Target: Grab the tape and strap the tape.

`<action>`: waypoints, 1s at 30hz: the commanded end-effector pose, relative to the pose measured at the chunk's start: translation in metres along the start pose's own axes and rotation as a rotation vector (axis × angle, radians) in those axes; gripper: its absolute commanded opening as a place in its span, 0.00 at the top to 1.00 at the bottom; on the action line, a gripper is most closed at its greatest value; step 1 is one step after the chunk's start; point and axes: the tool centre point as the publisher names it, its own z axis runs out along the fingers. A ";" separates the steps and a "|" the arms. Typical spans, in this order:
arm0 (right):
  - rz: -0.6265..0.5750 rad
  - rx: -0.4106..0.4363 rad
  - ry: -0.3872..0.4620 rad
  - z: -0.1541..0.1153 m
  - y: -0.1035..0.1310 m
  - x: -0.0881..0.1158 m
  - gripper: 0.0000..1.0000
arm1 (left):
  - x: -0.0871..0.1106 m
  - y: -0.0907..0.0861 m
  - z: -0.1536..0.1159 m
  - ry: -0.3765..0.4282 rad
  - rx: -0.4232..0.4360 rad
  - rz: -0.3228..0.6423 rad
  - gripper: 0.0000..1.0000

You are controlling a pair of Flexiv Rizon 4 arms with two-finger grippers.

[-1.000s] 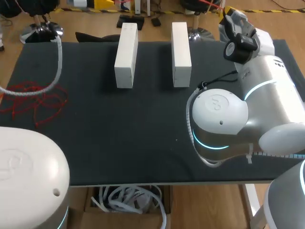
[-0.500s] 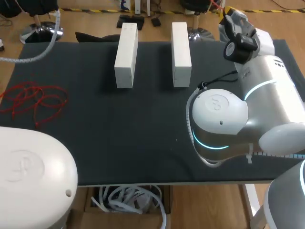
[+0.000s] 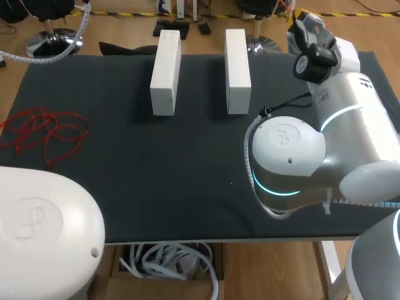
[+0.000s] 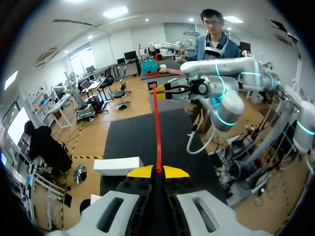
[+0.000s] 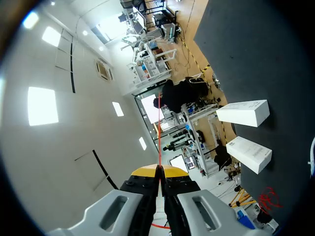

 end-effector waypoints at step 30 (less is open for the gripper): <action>-0.002 -0.006 -0.006 -0.001 -0.002 0.003 1.00 | -0.004 -0.019 0.012 0.020 -0.050 0.059 1.00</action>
